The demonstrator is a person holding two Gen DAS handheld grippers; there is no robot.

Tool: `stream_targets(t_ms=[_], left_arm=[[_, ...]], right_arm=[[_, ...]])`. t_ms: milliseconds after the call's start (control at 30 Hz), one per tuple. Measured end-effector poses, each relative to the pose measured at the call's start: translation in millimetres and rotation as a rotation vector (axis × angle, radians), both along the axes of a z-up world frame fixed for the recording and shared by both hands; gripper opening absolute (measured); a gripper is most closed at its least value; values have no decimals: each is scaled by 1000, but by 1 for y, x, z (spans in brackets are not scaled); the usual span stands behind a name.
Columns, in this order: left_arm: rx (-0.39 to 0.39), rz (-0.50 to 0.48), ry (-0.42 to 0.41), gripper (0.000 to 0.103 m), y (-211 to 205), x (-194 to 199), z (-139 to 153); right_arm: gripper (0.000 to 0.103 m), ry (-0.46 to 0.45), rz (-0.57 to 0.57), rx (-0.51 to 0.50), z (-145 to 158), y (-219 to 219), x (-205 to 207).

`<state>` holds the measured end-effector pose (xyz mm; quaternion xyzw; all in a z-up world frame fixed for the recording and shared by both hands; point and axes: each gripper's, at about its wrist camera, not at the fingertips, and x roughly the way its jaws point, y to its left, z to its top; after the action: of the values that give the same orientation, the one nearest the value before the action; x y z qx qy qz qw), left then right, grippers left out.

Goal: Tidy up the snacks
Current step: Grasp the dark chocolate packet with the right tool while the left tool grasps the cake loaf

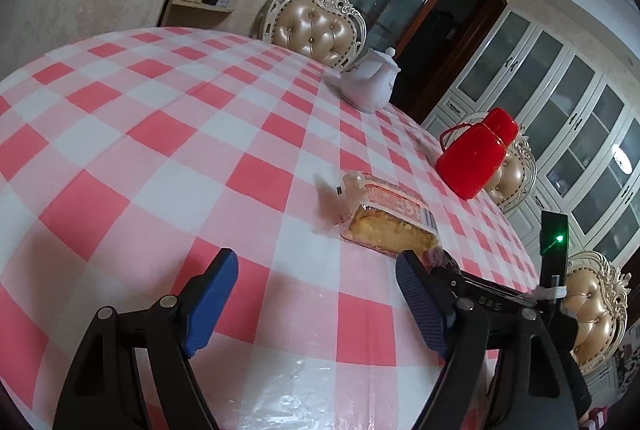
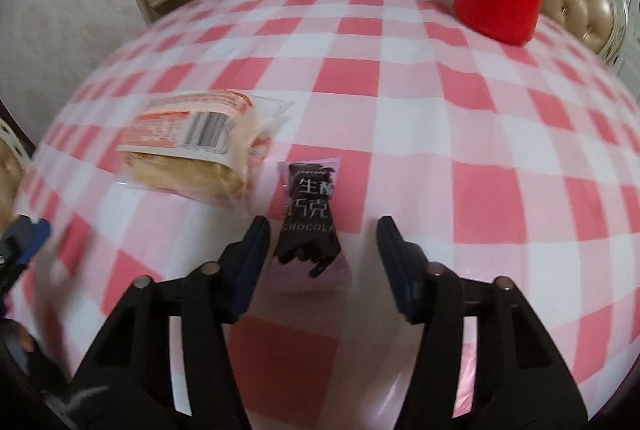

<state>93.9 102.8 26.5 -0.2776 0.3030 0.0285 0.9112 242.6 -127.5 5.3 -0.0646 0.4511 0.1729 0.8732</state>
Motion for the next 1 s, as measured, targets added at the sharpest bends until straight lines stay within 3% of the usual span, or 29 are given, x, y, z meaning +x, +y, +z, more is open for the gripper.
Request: stream_targets(t_ms=[100, 133, 233, 367, 500, 700, 800, 933, 1000], left_arm=[[10, -8, 6, 82, -1, 1, 0], [14, -9, 6, 82, -2, 1, 0], [28, -13, 8, 82, -3, 1, 1], [83, -72, 7, 82, -11, 7, 5], [251, -244, 14, 82, -35, 23, 11], [422, -458, -58, 84, -51, 40, 31], [526, -601, 4, 84, -66, 76, 31], [727, -780, 106, 84, -89, 115, 24], [748, -829, 110, 84, -93, 129, 25]], right_arm=[[48, -40, -11, -40, -1, 2, -3], [33, -46, -3, -37, -1, 3, -7], [29, -55, -39, -68, 2, 1, -27], [29, -87, -63, 6, 16, -23, -86], [29, -98, -95, 177, 24, -50, -149], [29, -124, -57, 153, 19, -34, -176], [29, -148, -77, 146, 21, -38, -174], [29, -149, -112, 224, 28, -53, -173], [29, -143, -123, 257, 31, -58, -173]])
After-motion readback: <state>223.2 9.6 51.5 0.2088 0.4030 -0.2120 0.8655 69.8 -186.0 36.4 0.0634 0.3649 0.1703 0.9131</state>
